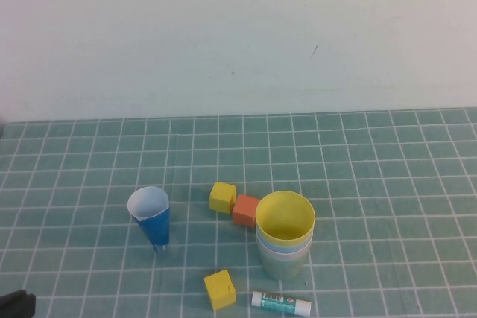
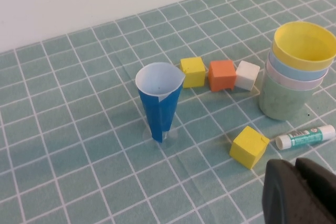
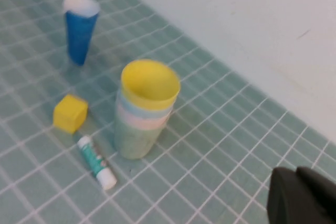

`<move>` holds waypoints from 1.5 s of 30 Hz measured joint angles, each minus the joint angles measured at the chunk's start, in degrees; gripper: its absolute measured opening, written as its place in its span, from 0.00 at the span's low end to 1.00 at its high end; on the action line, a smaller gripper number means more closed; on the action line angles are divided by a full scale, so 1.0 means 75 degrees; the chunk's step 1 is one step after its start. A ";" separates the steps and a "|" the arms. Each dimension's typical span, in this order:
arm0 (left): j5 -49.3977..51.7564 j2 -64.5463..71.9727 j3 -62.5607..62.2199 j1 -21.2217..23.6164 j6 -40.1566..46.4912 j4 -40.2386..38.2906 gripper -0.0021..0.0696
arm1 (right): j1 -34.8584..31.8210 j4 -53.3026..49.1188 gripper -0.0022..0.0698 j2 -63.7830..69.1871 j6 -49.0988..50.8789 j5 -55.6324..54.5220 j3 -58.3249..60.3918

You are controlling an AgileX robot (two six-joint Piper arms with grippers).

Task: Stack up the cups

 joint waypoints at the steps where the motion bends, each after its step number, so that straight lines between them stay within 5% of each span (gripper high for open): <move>1: 0.0016 0.0000 0.0014 0.0000 0.0000 0.0000 0.03 | -0.0237 0.0148 0.03 -0.0140 0.0000 -0.0387 0.0278; 12: 0.0100 0.0000 0.0014 0.0000 -0.0018 0.0000 0.03 | -0.4422 0.1512 0.03 -0.2040 -0.0673 -0.1947 0.2697; 17: 0.0100 0.0000 0.0014 0.0000 -0.0018 0.0000 0.03 | -0.5630 0.1557 0.03 -0.2488 -0.0675 -0.2088 0.3356; 28: 0.0128 0.0000 0.0014 0.0000 -0.0018 0.0000 0.03 | -0.5516 0.0386 0.03 -0.2531 0.1149 -0.1563 0.3483; 45: 0.0128 0.0000 0.0014 0.0000 -0.0013 0.0000 0.03 | -0.4791 0.0343 0.03 -0.2531 0.1223 -0.1498 0.3483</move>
